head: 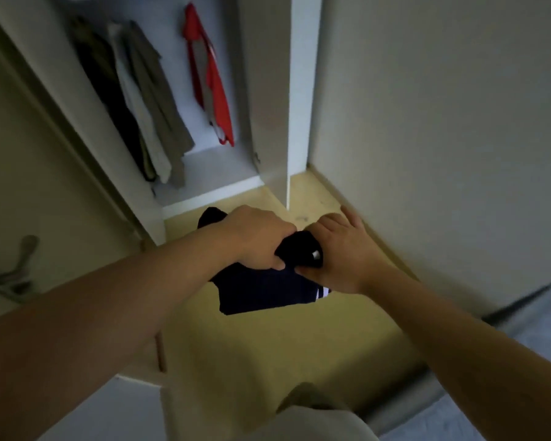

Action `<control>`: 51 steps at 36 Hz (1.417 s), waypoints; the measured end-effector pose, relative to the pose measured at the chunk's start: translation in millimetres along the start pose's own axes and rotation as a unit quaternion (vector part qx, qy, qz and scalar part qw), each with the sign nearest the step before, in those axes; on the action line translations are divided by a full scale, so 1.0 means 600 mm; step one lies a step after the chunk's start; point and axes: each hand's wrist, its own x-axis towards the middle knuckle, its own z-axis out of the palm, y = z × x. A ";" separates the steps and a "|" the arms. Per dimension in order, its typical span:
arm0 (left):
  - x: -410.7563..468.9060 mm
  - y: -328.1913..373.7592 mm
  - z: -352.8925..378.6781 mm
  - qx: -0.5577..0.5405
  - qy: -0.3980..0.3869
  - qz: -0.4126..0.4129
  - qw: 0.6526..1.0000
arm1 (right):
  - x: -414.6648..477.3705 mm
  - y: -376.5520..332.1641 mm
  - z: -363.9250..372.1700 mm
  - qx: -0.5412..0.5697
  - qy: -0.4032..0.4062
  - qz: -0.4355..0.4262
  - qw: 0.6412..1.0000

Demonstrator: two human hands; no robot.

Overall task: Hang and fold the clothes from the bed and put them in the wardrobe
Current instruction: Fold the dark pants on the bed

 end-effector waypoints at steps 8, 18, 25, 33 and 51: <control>0.042 -0.178 -0.033 -0.091 0.104 -0.111 0.984 | 0.266 0.013 -0.052 0.103 -0.021 -0.074 0.992; 0.207 -0.411 -0.144 -0.137 0.151 -0.188 0.961 | 0.610 0.162 -0.117 0.160 -0.067 -0.085 0.981; 0.348 -0.584 -0.285 -0.132 0.153 -0.175 0.964 | 0.853 0.254 -0.216 0.105 -0.091 -0.151 0.979; 0.459 -0.789 -0.423 -0.168 0.117 -0.159 0.966 | 1.111 0.287 -0.310 0.079 -0.194 -0.133 0.969; 0.634 -1.266 -0.719 -0.196 0.102 -0.173 0.960 | 1.661 0.307 -0.468 0.024 -0.197 -0.039 0.979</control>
